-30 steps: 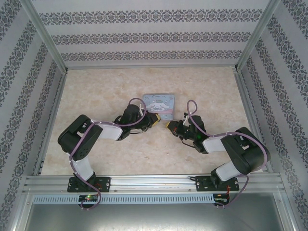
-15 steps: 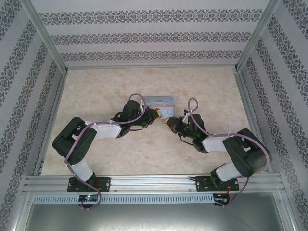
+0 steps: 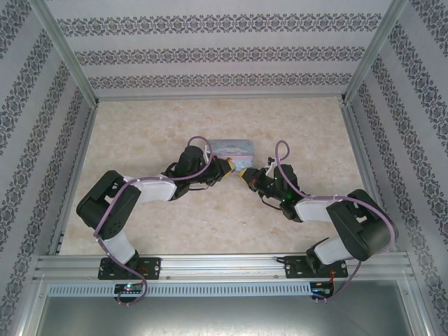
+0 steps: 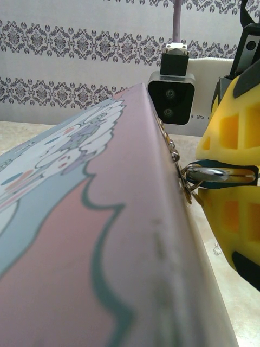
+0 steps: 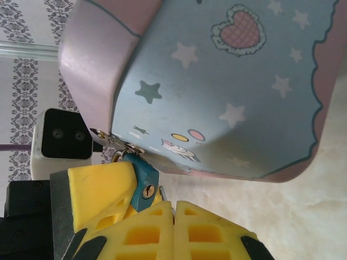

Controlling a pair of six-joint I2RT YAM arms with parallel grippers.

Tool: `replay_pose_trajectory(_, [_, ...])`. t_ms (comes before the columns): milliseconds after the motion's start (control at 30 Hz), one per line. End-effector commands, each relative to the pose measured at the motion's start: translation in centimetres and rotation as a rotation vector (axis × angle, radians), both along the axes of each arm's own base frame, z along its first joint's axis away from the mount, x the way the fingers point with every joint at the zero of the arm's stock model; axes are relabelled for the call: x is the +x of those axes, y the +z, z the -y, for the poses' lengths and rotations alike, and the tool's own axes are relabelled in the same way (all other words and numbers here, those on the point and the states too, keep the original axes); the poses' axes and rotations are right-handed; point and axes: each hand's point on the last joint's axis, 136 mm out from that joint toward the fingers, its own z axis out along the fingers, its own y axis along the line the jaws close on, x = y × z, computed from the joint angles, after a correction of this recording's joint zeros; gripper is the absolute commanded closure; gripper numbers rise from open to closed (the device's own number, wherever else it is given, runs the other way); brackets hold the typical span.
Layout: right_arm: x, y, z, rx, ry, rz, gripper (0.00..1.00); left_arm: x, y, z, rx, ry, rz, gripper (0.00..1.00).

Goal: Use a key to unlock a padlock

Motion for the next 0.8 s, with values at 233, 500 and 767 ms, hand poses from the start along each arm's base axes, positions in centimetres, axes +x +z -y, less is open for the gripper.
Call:
replay_pose_trajectory(233, [0.9, 1.4, -0.6, 0.024, -0.014, 0.030, 1.00, 0.4, 0.8, 0.8, -0.020, -0.019, 0.027, 1.00])
replay_pose_trajectory(500, [1.1, 1.6, -0.9, 0.028, -0.007, 0.032, 1.00, 0.4, 0.8, 0.9, -0.019, -0.021, 0.028, 1.00])
replay_pose_trajectory(767, [1.1, 1.5, -1.5, 0.028, 0.002, 0.030, 1.00, 0.5, 1.1, 1.1, -0.049, -0.014, 0.020, 1.00])
